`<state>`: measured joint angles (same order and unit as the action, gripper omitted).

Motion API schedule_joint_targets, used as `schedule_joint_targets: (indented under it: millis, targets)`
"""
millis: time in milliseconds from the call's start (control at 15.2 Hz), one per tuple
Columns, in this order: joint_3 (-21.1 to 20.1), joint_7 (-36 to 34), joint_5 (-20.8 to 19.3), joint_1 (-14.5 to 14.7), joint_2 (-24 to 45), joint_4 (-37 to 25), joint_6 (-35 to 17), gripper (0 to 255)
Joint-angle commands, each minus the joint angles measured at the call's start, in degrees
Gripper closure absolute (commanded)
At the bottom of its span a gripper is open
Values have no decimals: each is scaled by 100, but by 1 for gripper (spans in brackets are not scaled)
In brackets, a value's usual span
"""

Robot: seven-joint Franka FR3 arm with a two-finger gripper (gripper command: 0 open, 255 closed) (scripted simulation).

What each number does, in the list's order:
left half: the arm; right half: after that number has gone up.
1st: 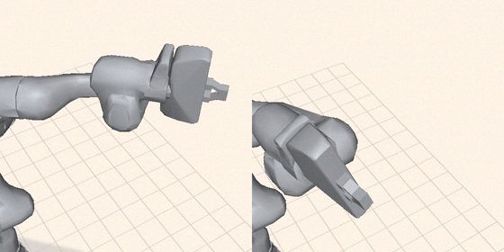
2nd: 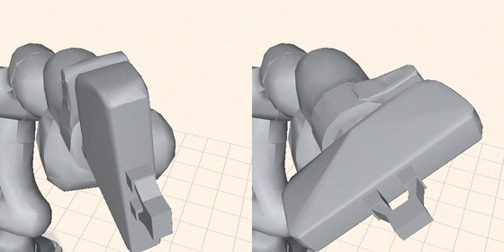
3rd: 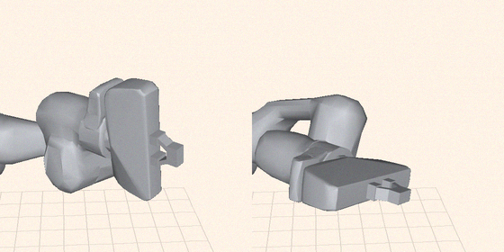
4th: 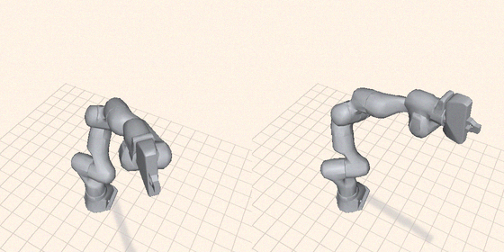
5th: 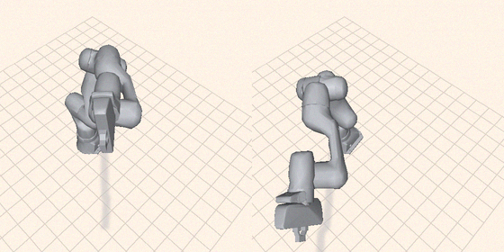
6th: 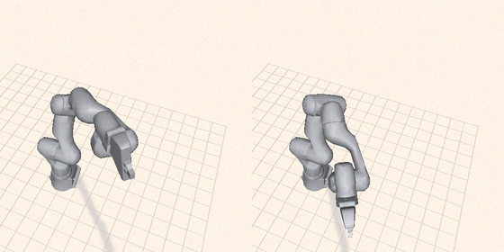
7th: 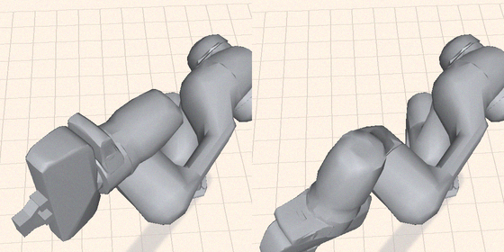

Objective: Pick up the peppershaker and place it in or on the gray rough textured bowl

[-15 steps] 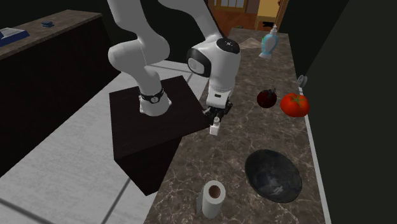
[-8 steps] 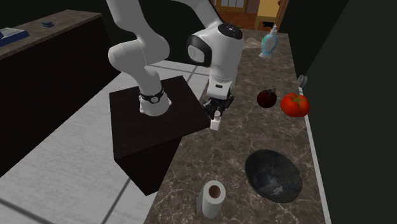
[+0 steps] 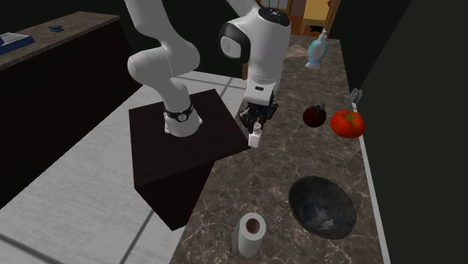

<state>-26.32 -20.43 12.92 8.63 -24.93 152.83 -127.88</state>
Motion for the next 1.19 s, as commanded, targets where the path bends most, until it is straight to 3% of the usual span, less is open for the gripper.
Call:
schedule_joint_targets:
  millis: [0,462,1122]
  targets:
    - [36,7,10,20,-123,-82,206,255]
    - [165,40,-11,37,-426,-387,810,255]
    - [-80,-415,-1068,-585,1914,-2724,906,255]
